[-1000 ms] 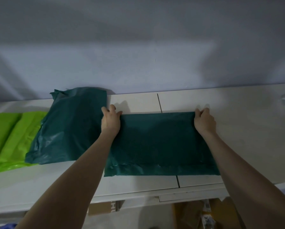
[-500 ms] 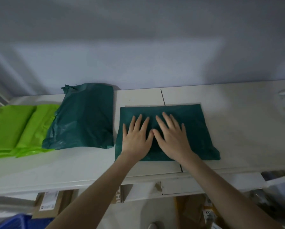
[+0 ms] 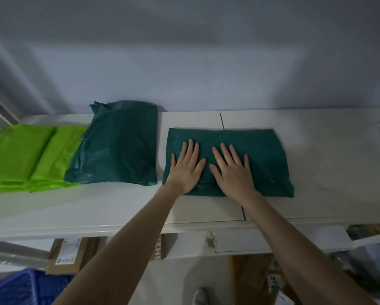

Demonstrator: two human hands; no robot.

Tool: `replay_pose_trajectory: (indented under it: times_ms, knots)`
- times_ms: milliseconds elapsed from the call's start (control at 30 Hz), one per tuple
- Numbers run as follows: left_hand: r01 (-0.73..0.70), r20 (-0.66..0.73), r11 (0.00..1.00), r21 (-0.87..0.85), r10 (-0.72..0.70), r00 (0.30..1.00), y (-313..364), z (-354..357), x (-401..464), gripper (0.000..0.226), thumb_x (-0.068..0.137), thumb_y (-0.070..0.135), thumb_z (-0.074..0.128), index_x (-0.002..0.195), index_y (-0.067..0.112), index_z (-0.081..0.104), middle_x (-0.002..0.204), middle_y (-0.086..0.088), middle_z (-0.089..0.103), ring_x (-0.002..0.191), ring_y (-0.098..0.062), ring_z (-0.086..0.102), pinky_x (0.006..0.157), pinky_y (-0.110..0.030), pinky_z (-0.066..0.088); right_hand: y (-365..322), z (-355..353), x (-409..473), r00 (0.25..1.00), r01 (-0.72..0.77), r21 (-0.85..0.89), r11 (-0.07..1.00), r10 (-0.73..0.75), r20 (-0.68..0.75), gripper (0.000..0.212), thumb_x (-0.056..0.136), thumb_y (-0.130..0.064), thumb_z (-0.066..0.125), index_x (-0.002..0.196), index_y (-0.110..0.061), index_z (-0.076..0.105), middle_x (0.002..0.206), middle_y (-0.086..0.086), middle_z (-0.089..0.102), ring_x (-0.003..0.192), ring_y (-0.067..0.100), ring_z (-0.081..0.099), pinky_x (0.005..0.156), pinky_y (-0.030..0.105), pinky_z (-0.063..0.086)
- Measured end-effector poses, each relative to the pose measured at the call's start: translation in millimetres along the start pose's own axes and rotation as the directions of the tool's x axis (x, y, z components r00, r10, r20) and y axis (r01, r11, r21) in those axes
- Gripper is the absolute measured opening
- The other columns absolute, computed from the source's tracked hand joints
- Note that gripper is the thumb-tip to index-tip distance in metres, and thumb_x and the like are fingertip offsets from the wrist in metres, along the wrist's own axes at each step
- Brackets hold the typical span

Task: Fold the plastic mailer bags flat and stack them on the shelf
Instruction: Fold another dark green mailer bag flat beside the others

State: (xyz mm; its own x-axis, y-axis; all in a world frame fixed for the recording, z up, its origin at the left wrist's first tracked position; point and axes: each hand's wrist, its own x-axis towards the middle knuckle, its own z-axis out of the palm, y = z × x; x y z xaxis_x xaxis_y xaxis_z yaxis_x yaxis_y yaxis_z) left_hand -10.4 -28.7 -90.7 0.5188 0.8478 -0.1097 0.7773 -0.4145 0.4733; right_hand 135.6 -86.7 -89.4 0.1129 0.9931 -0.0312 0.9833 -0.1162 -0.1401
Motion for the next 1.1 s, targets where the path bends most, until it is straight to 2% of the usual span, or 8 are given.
replay_pose_trajectory:
  times_ms: [100, 200, 300, 400, 533, 767, 933, 1100]
  knots:
    - [-0.006, -0.06, 0.991, -0.137, -0.002, 0.998, -4.0, -8.1, -5.1, 0.054, 0.103, 0.035, 0.018, 0.15, 0.019, -0.003, 0.158, 0.004, -0.013, 0.143, -0.01, -0.015, 0.115, -0.035, -0.011, -2.2, -6.7, 1.4, 1.0, -0.006, 0.041, 0.999, 0.005, 0.024, 0.058, 0.099, -0.049, 0.018, 0.151, -0.027, 0.002, 0.159, -0.001, -0.006, 0.146, 0.018, -0.01, 0.114, 0.051, -0.005]
    - [-0.053, -0.201, 0.984, -0.168, 0.018, 0.979, -11.5, -15.4, -23.3, 0.051, 0.103, 0.026, 0.022, 0.15, 0.014, 0.008, 0.159, 0.002, 0.0, 0.146, -0.012, -0.001, 0.116, -0.027, -0.002, -13.8, -7.6, -5.5, 0.992, 0.046, 0.025, 0.999, -0.042, -0.118, 0.056, 0.101, -0.037, 0.029, 0.151, -0.018, 0.012, 0.159, 0.004, 0.004, 0.146, 0.02, -0.001, 0.114, 0.055, 0.002]
    - [-0.122, -0.299, 0.989, -0.082, 0.092, 0.95, -21.9, -17.8, -46.9, 0.046, 0.101, 0.017, 0.031, 0.146, 0.007, 0.027, 0.155, -0.005, 0.022, 0.143, -0.018, 0.02, 0.116, -0.024, 0.011, -36.9, -2.8, -20.1, 0.97, 0.115, 0.045, 0.992, -0.102, -0.219, 0.048, 0.098, -0.021, 0.035, 0.145, -0.009, 0.032, 0.155, 0.007, 0.023, 0.144, 0.024, 0.019, 0.113, 0.057, 0.018]
    - [-0.068, -0.345, 0.996, 0.062, 0.085, 0.935, -29.1, -14.8, -70.1, 0.046, 0.098, 0.025, 0.028, 0.139, 0.011, 0.041, 0.147, -0.002, 0.037, 0.133, -0.019, 0.035, 0.11, -0.034, 0.027, -61.9, 3.4, -35.2, 0.965, 0.144, 0.036, 0.989, -0.133, -0.225, 0.05, 0.09, -0.023, 0.031, 0.132, -0.006, 0.051, 0.143, 0.01, 0.045, 0.129, 0.027, 0.045, 0.1, 0.051, 0.042]
    - [-0.066, -0.343, 0.971, 0.228, 0.144, 0.928, -32.9, -0.6, -98.6, 0.055, 0.089, 0.035, 0.023, 0.128, 0.013, 0.054, 0.126, -0.003, 0.055, 0.11, -0.023, 0.054, 0.091, -0.035, 0.042, -89.3, 15.2, -55.6, 0.957, 0.186, -0.003, 0.983, -0.181, -0.228, 0.049, 0.087, -0.028, 0.032, 0.12, -0.007, 0.062, 0.13, 0.007, 0.057, 0.115, 0.024, 0.055, 0.089, 0.042, 0.049]
    - [-0.015, -0.082, 0.935, 0.354, 0.047, 0.995, -37.8, 14.1, -120.6, 0.076, 0.081, 0.042, -0.009, 0.151, 0.018, 0.012, 0.156, 0.0, 0.019, 0.139, -0.019, 0.025, 0.116, -0.037, 0.016, -99.5, 34.9, -77.2, 0.967, 0.175, -0.045, 0.984, -0.18, -0.18, 0.049, 0.088, -0.024, 0.033, 0.126, -0.003, 0.056, 0.126, 0.011, 0.059, 0.116, 0.028, 0.054, 0.098, 0.046, 0.046]
    - [0.0, -0.058, 0.907, 0.421, 0.027, 0.998, -30.0, 14.6, -120.6, 0.055, 0.1, 0.034, 0.017, 0.151, 0.017, 0.004, 0.159, -0.001, 0.009, 0.145, -0.018, 0.01, 0.119, -0.042, 0.007, -97.6, 31.3, -80.9, 0.976, 0.177, -0.067, 0.982, -0.184, -0.118, 0.054, 0.083, -0.025, 0.031, 0.125, -0.004, 0.058, 0.128, 0.009, 0.06, 0.119, 0.026, 0.055, 0.097, 0.045, 0.047]
    - [0.052, -0.09, 0.9, 0.433, -0.014, 0.996, -19.9, 15.0, -117.1, 0.056, 0.1, 0.034, 0.021, 0.15, 0.015, 0.006, 0.157, -0.005, 0.018, 0.143, -0.022, 0.019, 0.116, -0.044, 0.015, -95.4, 27.1, -76.4, 0.981, 0.146, -0.078, 0.986, -0.155, -0.116, 0.052, 0.081, -0.029, 0.033, 0.117, -0.008, 0.064, 0.118, 0.007, 0.064, 0.108, 0.023, 0.061, 0.088, 0.036, 0.052]
